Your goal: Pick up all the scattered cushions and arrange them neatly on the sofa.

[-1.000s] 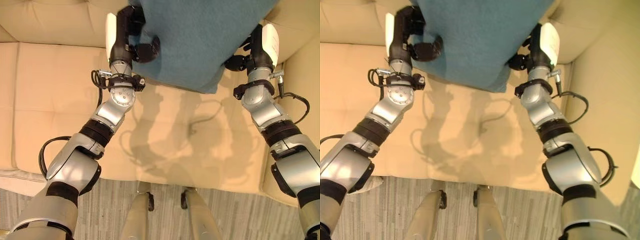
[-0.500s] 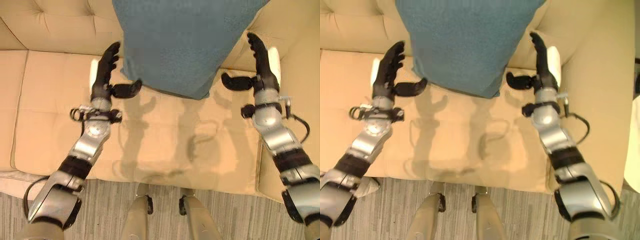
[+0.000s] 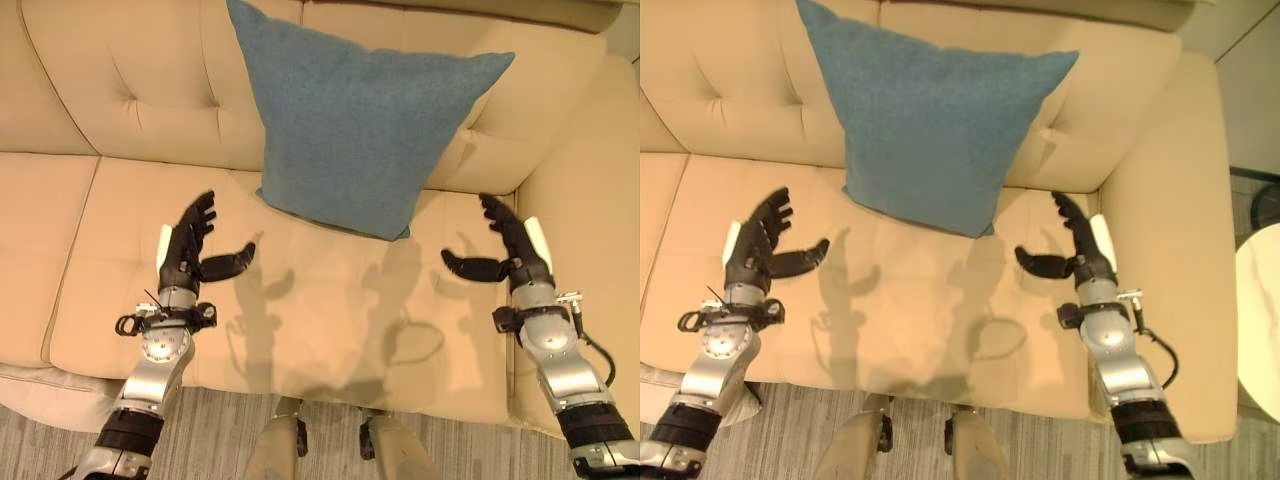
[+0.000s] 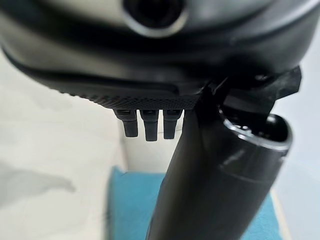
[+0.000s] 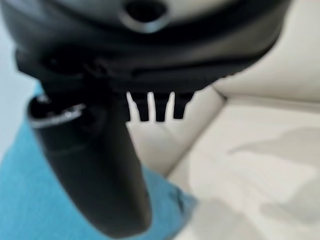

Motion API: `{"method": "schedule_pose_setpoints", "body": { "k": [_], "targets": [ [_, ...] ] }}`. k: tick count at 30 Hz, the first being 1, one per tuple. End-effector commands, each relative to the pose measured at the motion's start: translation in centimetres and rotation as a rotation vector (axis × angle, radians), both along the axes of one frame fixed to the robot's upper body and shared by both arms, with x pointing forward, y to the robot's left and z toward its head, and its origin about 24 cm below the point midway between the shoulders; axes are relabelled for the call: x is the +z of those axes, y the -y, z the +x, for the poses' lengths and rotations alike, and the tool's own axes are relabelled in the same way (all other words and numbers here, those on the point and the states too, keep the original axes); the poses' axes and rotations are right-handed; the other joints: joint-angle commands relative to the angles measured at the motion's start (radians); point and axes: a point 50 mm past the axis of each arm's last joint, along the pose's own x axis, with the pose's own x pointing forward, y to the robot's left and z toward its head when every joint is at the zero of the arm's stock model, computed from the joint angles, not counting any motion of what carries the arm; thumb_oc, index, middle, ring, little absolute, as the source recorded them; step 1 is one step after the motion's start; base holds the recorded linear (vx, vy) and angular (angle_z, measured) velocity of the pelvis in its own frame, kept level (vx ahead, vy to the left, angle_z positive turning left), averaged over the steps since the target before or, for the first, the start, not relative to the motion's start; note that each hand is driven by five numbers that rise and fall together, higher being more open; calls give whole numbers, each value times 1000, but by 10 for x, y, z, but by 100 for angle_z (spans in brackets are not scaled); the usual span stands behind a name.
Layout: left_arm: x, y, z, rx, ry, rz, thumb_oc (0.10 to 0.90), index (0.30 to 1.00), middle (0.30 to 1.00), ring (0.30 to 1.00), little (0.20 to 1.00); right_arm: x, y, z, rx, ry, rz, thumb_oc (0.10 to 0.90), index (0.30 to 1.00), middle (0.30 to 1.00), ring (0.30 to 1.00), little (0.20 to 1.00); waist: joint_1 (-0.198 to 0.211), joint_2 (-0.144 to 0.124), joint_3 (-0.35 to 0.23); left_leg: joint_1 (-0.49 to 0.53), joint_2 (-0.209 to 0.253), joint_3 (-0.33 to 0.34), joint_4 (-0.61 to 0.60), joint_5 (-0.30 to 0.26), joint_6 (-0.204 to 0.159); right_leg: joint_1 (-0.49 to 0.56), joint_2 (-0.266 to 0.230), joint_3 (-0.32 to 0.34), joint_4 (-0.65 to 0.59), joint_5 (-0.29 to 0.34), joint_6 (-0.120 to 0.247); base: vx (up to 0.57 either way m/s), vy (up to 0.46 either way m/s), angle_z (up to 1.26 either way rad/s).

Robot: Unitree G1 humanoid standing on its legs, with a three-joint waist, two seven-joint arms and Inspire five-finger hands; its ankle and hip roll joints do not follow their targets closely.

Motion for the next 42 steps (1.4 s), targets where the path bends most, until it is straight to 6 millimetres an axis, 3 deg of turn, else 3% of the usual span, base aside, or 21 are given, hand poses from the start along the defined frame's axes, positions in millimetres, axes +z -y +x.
{"method": "schedule_pose_setpoints", "body": {
  "k": [1, 2, 5, 6, 7, 9, 12, 13, 14, 15, 17, 19, 21, 22, 26, 31, 34, 35, 36, 39, 42],
  "targets": [
    [-18, -12, -20, -10, -62, 62, 800, 900, 900, 900, 900, -22, 7, -21, 40, -80, -57, 800, 900, 900, 900, 900, 15, -51, -229, 28, -18, 33, 6, -119, -11, 10, -29, -42, 22, -107, 48, -11, -86, 8],
    [-51, -20, -42, 36, -207, 26, 800, 900, 900, 900, 900, -46, 8, -35, 23, -176, -44, 800, 900, 900, 900, 900, 22, -51, -234, 57, -11, 32, 6, -122, -10, 37, -23, -48, 39, -126, 44, -12, -102, 8],
    [-93, -27, -73, 61, -419, 28, 800, 900, 900, 900, 900, -72, 8, -51, 12, -287, -27, 800, 900, 900, 900, 900, 27, -52, -253, 82, 0, 27, 11, -118, -9, 66, -16, -51, 51, -143, 36, 2, -106, 12],
    [-118, -30, -94, 80, -559, 28, 800, 900, 900, 900, 900, -86, 7, -59, 14, -350, -25, 800, 900, 900, 900, 900, 32, -52, -253, 95, 8, 19, 21, -115, -12, 86, -10, -52, 60, -157, 27, -2, -102, 7],
    [-118, -30, -94, 80, -559, 28, 800, 900, 900, 900, 900, -86, 7, -59, 15, -349, -25, 800, 900, 900, 900, 900, 31, -52, -252, 97, 8, 18, 21, -115, -12, 88, -10, -53, 60, -158, 27, -69, -158, 2],
    [-153, -28, -122, 83, -768, 71, 800, 900, 900, 900, 900, -107, 6, -71, 13, -444, -48, 800, 900, 900, 900, 900, 36, -56, -236, 75, 19, -5, 72, -105, -29, 116, 6, -73, 50, -174, 5, -119, -156, 34],
    [-168, -22, -128, 111, -853, 53, 800, 900, 900, 900, 900, -119, 9, -73, -19, -515, -85, 800, 900, 900, 900, 900, 37, -71, -202, 3, 0, 3, 183, -121, -37, 94, -13, -100, 59, -166, -5, -271, -73, 64],
    [-168, -22, -128, 112, -852, 52, 800, 900, 900, 900, 900, -119, 9, -73, -19, -514, -85, 800, 900, 900, 900, 900, 36, -70, -201, 0, 0, 2, 188, -124, -37, 93, -13, -101, 60, -166, -5, -328, -1, 81],
    [-170, -19, -126, 105, -859, 55, 800, 900, 900, 900, 900, -122, 10, -71, -22, -537, -99, 800, 900, 900, 900, 900, 34, -85, -199, 14, -27, 14, 265, -208, -19, 66, -34, -110, 74, -149, -3, -153, 9, 57],
    [-170, -19, -126, 105, -859, 55, 800, 900, 900, 900, 900, -122, 10, -71, -22, -537, -99, 800, 900, 900, 900, 900, 32, -86, -201, 10, -28, 13, 265, -205, -19, 62, -35, -111, 74, -148, -2, -189, 17, 34],
    [-173, -15, -127, 79, -884, 76, 800, 900, 900, 900, 900, -129, 13, -73, -37, -582, -117, 800, 900, 900, 900, 900, 18, -92, -214, 52, -43, 45, 345, -281, -2, 51, -45, -120, 70, -127, 0, -99, 53, 16],
    [-175, -13, -127, 71, -895, 80, 800, 900, 900, 900, 900, -131, 12, -73, -40, -592, -118, 800, 900, 900, 900, 900, 9, -93, -221, 63, -43, 59, 369, -293, 1, 38, -50, -129, 70, -118, 2, -72, 49, 29],
    [-175, -11, -124, 61, -898, 88, 800, 900, 900, 900, 900, -134, 13, -74, -51, -609, -116, 800, 900, 900, 900, 900, 0, -89, -226, 89, -36, 82, 368, -313, 3, 33, -48, -138, 69, -116, 4, -55, 85, 37],
    [-175, -5, -118, 28, -898, 104, 800, 900, 900, 900, 900, -143, 12, -80, -70, -658, -109, 800, 900, 900, 900, 900, -22, -83, -240, 140, -36, 127, 300, -343, 19, 15, -59, -164, 71, -102, 18, -68, 168, 46],
    [-180, 0, -121, 37, -923, 88, 800, 900, 900, 900, 900, -154, 5, -83, -60, -719, -121, 800, 900, 900, 900, 900, -19, -80, -234, 180, -56, 112, 207, -336, 30, 0, -66, -171, 100, -83, 35, -77, 154, 27],
    [-182, -7, -125, 50, -962, 128, 800, 900, 900, 900, 900, -165, -11, -84, -21, -774, -121, 800, 900, 900, 900, 900, 0, -100, -215, 160, -80, 83, 168, -307, 52, -48, -101, -168, 168, -74, 60, -147, 100, 6],
    [-181, -15, -124, 45, -984, 188, 800, 900, 900, 900, 900, -172, -15, -91, -34, -804, -88, 800, 900, 900, 900, 900, -8, -101, -196, 123, -88, 3, 168, -275, 59, -73, -60, 38, 253, -105, 88, -147, 3, 45],
    [-181, -15, -124, 45, -984, 188, 800, 900, 900, 900, 900, -172, -15, -91, -33, -804, -88, 800, 900, 900, 900, 900, -9, -102, -199, 120, -89, 3, 167, -273, 59, -76, -61, 38, 252, -103, 89, -116, -32, 113],
    [-181, -18, -124, 39, -992, 205, 800, 900, 900, 900, 900, -176, -15, -98, -42, -825, -70, 800, 900, 900, 900, 900, -12, -99, -206, 98, -91, -41, 169, -255, 54, -50, -49, 109, 287, -133, 79, -105, -55, 95],
    [-180, -27, -126, 54, -1008, 232, 800, 900, 900, 900, 900, -180, -17, -104, -48, -843, -46, 800, 900, 900, 900, 900, -10, -106, -232, 58, -99, -119, 167, -226, 42, 0, -25, 192, 310, -187, 68, -91, -97, 147],
    [-179, -33, -130, 86, -1015, 230, 800, 900, 900, 900, 900, -179, -19, -102, -39, -841, -40, 800, 900, 900, 900, 900, 7, -120, -243, 37, -107, -163, 166, -206, 28, 26, -13, 197, 280, -211, 49, -83, -155, 80]
  ]
}}
